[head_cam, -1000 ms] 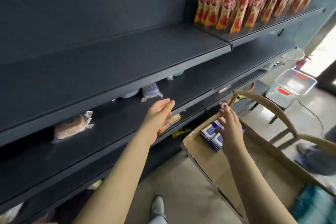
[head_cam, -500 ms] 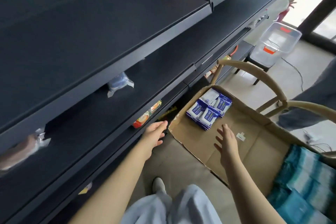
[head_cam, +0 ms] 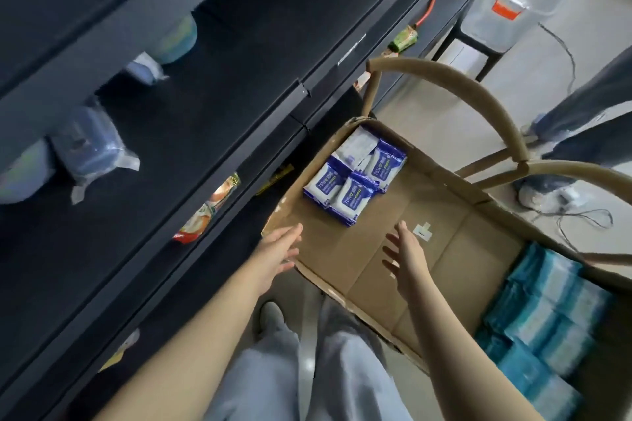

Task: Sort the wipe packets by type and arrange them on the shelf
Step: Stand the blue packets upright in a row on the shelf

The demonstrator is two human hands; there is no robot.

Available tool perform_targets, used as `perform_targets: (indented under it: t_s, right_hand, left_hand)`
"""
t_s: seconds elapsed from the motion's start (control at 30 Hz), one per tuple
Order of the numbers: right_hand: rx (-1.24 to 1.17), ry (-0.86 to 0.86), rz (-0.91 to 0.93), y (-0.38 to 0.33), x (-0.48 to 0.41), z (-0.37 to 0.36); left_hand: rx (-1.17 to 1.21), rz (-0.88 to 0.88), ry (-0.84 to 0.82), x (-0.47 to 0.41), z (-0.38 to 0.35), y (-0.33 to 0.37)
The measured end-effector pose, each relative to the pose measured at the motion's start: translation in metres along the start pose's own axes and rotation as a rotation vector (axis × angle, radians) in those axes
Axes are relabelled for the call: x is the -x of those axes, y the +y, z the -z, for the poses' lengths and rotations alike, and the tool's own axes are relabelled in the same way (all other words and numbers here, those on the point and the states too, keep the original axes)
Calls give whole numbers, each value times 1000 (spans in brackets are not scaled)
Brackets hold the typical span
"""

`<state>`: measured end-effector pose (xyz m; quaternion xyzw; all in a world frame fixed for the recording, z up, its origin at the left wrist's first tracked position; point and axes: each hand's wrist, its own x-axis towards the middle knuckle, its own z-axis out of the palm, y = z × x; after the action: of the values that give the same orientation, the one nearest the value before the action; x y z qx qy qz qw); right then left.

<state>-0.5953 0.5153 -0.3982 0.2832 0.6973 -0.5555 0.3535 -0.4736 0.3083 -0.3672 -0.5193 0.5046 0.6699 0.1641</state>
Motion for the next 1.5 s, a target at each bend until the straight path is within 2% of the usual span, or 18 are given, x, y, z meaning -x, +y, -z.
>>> perform_targets:
  t_s: [0.23,0.5,0.7,0.9,1.1,1.23,1.37,1.5]
  right_hand:
    - [118,-98,-103,-15,-99,-4]
    - [258,-198,-36,-2,-175,-36]
    - [141,-109,-22,6,-191,-51]
    - [110,-65,-34,8,-200,-53]
    - [59,-89,-115,9,-209,-51]
    - [34,-94,-136,10,-212,-52]
    - [57,-94,-137,15,-214,-54]
    - [28,-100,-99,14,-210,-51]
  left_hand:
    - [-27,89,79,-85,-48,23]
    - [73,156,227,-178,-72,31]
    - [207,180,193,-212,-88,30]
    - [271,162,368,-228,-101,30]
    - [365,214,356,-240,-95,23]
    - [332,209,378,-242,-92,20]
    - [335,197,325,-245,-88,24]
    - [309,116,330,-243,-87,29]
